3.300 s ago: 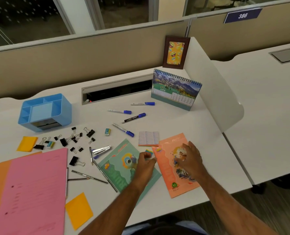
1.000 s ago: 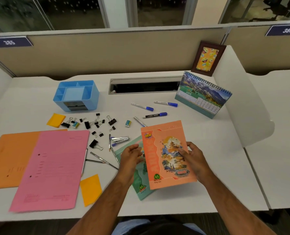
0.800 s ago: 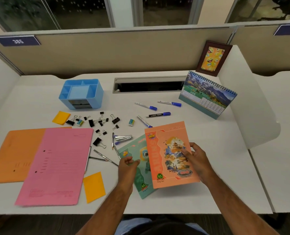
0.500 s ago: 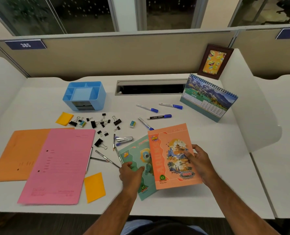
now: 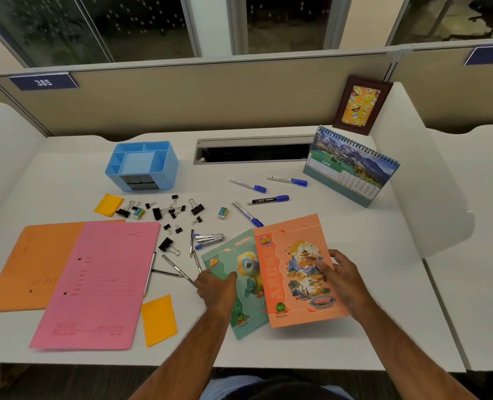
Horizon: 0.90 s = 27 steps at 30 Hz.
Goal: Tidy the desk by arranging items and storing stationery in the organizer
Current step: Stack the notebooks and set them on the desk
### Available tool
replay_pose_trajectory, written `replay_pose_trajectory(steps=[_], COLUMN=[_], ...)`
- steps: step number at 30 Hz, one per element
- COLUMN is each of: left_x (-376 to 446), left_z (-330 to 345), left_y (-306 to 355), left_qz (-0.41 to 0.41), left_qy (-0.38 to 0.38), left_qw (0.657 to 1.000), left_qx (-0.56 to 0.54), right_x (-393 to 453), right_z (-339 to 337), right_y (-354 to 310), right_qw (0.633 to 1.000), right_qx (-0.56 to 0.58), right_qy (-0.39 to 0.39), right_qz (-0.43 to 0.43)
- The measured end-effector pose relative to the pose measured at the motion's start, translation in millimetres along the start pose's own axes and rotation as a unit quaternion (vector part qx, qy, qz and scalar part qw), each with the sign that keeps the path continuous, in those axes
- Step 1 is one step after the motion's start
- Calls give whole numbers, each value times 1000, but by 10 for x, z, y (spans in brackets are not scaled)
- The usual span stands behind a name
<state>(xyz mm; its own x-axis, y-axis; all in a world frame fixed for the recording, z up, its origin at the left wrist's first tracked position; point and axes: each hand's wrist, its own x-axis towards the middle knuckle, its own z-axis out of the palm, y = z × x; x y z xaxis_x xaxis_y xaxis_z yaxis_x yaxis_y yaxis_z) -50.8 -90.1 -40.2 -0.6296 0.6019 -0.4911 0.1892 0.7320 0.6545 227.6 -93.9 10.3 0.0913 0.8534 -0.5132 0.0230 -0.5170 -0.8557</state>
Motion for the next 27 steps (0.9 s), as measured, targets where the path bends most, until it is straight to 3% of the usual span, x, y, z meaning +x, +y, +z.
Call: replay_pose_trajectory(steps=[7,19,27], left_x=[151,165,135], left_z=[43,161,262], left_y=[104,208,230], left_qz=[-27,71,75], left_qy=[-2,-5,26], left_qw=[1000,975,965], left_qx=[-14,212,248], right_x=[14,65,113], right_z=[13,64,0], right_y=[20,94,98], right_qw=[998,997,997], right_qx=[-53,-69,-63], right_qy=[9,23,34], right_qz=[-21,-22,-10])
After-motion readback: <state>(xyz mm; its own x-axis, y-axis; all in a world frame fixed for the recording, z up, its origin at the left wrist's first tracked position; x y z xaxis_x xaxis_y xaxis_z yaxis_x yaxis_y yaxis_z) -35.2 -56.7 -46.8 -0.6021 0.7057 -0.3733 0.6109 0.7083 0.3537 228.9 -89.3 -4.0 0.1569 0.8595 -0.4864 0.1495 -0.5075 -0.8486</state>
